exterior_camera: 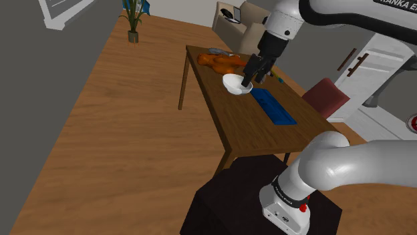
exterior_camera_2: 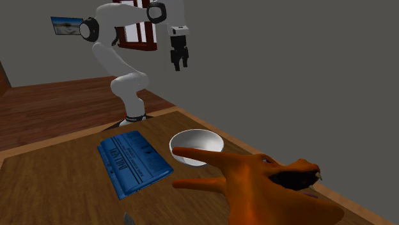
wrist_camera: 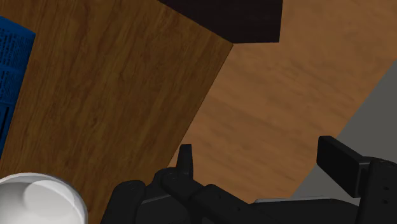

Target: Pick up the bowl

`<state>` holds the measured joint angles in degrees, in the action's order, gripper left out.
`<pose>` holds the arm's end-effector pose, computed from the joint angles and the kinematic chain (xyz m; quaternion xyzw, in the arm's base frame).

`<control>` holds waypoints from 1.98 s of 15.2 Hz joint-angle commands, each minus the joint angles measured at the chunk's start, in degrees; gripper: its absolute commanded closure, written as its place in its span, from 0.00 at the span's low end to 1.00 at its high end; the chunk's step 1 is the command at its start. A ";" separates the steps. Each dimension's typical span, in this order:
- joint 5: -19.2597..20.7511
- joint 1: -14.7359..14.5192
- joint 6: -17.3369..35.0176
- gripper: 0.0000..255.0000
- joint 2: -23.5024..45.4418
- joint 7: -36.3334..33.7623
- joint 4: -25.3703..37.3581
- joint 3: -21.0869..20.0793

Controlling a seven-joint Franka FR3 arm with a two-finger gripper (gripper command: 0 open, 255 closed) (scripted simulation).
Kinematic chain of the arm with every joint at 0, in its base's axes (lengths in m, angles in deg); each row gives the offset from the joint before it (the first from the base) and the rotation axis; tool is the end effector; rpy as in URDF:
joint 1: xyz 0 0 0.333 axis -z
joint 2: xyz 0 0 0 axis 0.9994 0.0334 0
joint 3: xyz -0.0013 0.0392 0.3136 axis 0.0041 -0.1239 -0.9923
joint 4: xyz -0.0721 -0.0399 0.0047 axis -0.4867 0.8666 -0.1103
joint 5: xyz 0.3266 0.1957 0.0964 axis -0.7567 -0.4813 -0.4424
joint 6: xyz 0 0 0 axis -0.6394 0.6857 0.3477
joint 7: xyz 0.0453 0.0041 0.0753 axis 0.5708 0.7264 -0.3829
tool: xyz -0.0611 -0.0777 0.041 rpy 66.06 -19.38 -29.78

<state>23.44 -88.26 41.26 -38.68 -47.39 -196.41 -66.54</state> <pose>0.3079 0.0386 0.5905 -0.9989 -0.0184 -0.0264 0.0334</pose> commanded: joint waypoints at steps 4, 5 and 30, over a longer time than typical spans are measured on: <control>2.36 1.02 3.99 0.00 3.37 3.32 -0.85 1.91; 3.11 1.37 5.34 0.00 4.62 4.38 -0.99 2.53; 11.75 8.08 31.12 0.00 47.41 26.13 18.11 14.75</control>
<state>35.13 -80.33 72.09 7.86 -21.71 -179.01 -51.94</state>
